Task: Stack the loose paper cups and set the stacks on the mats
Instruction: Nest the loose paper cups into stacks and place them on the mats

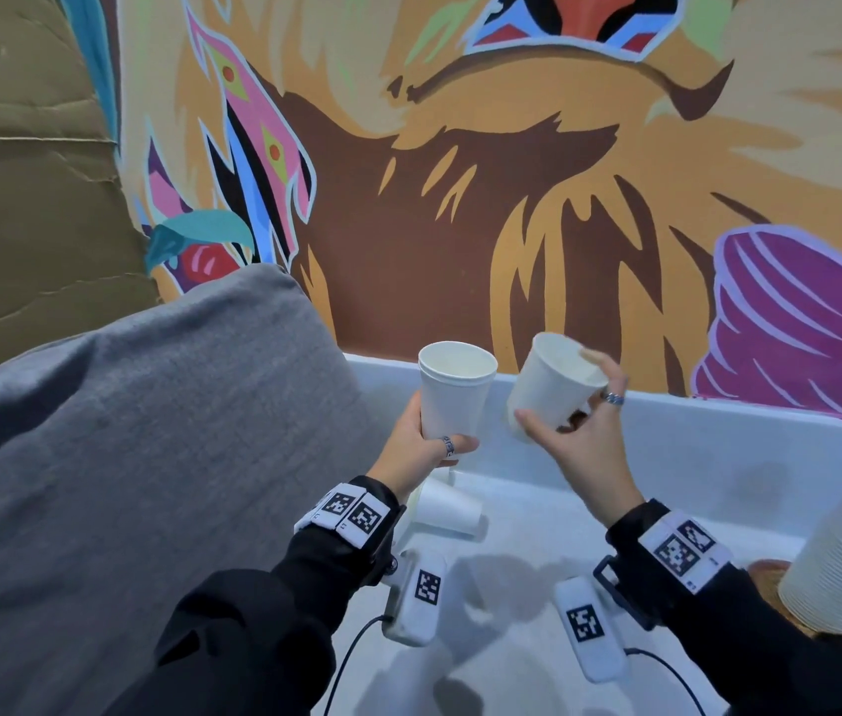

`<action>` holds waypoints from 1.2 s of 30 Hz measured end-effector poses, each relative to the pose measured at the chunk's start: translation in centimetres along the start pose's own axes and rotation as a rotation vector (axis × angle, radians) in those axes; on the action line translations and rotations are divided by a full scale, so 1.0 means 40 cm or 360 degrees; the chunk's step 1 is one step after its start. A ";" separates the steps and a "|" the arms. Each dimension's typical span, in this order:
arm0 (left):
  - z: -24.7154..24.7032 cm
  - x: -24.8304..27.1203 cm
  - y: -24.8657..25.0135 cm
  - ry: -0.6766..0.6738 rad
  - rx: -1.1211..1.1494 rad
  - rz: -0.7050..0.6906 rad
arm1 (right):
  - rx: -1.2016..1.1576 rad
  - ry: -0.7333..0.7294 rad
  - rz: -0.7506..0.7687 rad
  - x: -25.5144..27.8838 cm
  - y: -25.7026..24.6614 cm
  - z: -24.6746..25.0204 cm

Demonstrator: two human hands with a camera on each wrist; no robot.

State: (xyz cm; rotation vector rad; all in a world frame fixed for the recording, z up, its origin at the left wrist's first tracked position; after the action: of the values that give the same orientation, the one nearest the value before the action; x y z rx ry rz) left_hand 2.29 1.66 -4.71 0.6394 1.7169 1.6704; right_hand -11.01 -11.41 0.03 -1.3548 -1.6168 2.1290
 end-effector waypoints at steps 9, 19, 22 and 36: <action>-0.017 0.016 -0.025 -0.0039 -0.0171 0.0068 | -0.0176 0.0024 0.0323 -0.033 -0.134 -0.051; -0.011 0.025 -0.023 -0.0095 -0.0246 0.0067 | -0.0011 -0.0331 0.0095 -0.014 -0.071 -0.149; 0.008 0.022 -0.010 -0.0033 -0.0199 0.0035 | 0.0106 -0.0528 -0.0021 -0.010 -0.042 -0.184; 0.153 0.042 -0.026 0.0335 -0.0071 0.0075 | 0.0837 -0.0750 -0.0615 0.050 0.313 -0.211</action>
State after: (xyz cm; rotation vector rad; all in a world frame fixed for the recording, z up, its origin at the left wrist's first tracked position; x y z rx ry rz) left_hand 5.75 6.95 -5.79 0.5010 1.8159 1.8592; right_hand -1.33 -9.49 -11.59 -0.3729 -1.1654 2.4690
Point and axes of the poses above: each hand's wrist, its own x-axis away from the middle knuckle, its own z-axis out of the back of the hand, y = z × x, the point moved 10 cm from there along -x, towards the middle knuckle, and after that the axes turned 2 degrees about -y, right-handed, at the moved point
